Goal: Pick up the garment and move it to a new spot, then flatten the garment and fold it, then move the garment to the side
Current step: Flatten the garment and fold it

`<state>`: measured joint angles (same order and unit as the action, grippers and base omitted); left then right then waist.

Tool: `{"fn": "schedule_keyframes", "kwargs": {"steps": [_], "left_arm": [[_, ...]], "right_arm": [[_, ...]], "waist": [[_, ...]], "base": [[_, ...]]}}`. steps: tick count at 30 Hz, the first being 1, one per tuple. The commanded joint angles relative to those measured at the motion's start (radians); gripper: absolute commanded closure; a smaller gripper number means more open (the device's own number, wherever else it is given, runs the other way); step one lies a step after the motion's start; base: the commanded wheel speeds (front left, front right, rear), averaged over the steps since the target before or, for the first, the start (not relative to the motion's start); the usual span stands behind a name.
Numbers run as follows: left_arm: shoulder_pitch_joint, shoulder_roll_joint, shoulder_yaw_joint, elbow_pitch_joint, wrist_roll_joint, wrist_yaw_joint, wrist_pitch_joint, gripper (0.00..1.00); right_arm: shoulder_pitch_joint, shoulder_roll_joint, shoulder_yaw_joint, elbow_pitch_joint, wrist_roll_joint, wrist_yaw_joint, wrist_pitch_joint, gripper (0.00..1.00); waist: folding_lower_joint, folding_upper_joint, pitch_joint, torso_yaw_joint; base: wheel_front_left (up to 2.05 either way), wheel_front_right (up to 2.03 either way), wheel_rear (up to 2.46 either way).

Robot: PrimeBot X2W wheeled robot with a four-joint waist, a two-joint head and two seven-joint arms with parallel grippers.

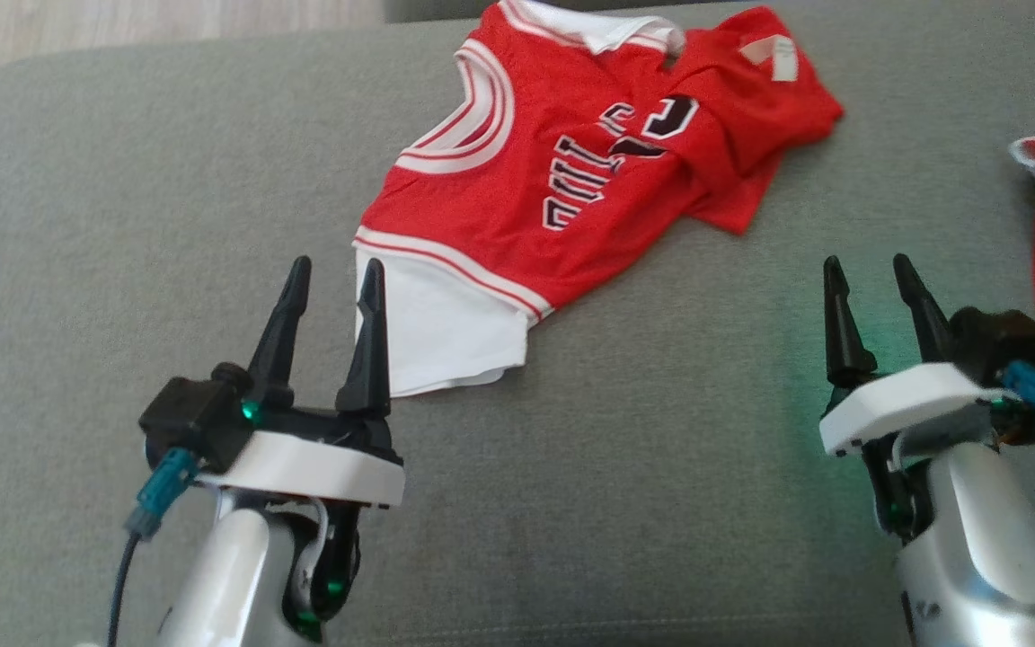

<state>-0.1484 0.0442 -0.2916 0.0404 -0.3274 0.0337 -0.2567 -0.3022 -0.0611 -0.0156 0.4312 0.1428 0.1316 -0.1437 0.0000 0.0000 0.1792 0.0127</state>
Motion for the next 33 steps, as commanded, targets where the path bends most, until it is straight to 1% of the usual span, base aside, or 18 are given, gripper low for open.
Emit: {"fn": "schedule_keyframes", "kwargs": {"steps": [1,3,4,7,12,18,25,26,27,28,33], "left_arm": [[-0.043,0.006,0.020,-0.031,0.004,-0.006,-0.005,0.00],[-0.052,0.006,0.013,-0.028,0.003,-0.007,-0.005,0.00],[-0.060,0.006,0.005,-0.026,0.000,-0.005,-0.005,0.00],[-0.070,0.006,-0.003,-0.026,-0.004,-0.002,-0.005,0.00],[-0.080,0.006,-0.012,-0.025,-0.008,0.001,-0.005,0.00],[-0.090,0.006,-0.020,-0.027,-0.014,0.005,-0.005,0.00],[-0.091,0.006,-0.027,-0.027,-0.014,0.013,-0.005,0.00],[-0.091,0.006,-0.026,-0.026,-0.014,0.013,-0.005,0.00],[-0.092,0.006,-0.025,-0.024,-0.014,0.014,-0.005,0.00],[-0.092,0.006,-0.023,-0.023,-0.013,0.014,-0.005,0.00],[-0.089,0.006,-0.016,-0.019,-0.009,0.012,-0.005,0.00]], "right_arm": [[-0.058,0.009,0.011,-0.013,-0.007,-0.001,0.019,0.00],[-0.087,0.010,-0.002,0.021,-0.004,-0.001,0.048,0.00],[-0.117,0.010,-0.009,0.063,0.003,-0.001,0.066,0.00],[-0.166,0.011,-0.022,0.132,-0.011,-0.001,0.082,0.00],[-0.244,0.007,-0.049,0.270,-0.064,-0.001,0.108,0.00],[-0.318,-0.001,-0.074,0.394,-0.101,-0.001,0.082,0.00],[-0.370,-0.004,-0.081,0.495,-0.128,-0.001,0.031,0.00],[-0.376,-0.004,-0.079,0.508,-0.129,-0.001,0.024,0.17],[-0.381,-0.003,-0.077,0.520,-0.130,-0.001,0.017,0.47],[-0.387,-0.002,-0.072,0.531,-0.130,-0.001,0.009,1.00],[-0.399,0.001,-0.059,0.565,-0.127,-0.001,-0.032,1.00]], "waist": [[0.0000,0.0000,0.025,0.027],[0.0000,0.0000,0.042,0.049],[0.0000,0.0000,0.056,0.071],[0.0000,0.0000,0.075,0.104],[0.0000,0.0000,0.101,0.149],[0.0000,0.0000,0.122,0.183],[0.0000,0.0000,0.130,0.189],[0.0000,0.0000,0.130,0.187],[0.0000,0.0000,0.128,0.184],[0.0000,0.0000,0.127,0.179],[0.0000,0.0000,0.114,0.155]], "base": [[0.00,0.00,0.00],[0.00,0.00,0.00],[0.00,0.00,0.00],[0.00,0.00,0.00],[0.00,0.00,0.00],[0.00,0.00,0.00],[0.00,0.00,0.00],[0.00,0.00,0.00],[0.00,0.00,0.00],[0.00,0.00,0.00],[0.00,0.00,0.00]]}}
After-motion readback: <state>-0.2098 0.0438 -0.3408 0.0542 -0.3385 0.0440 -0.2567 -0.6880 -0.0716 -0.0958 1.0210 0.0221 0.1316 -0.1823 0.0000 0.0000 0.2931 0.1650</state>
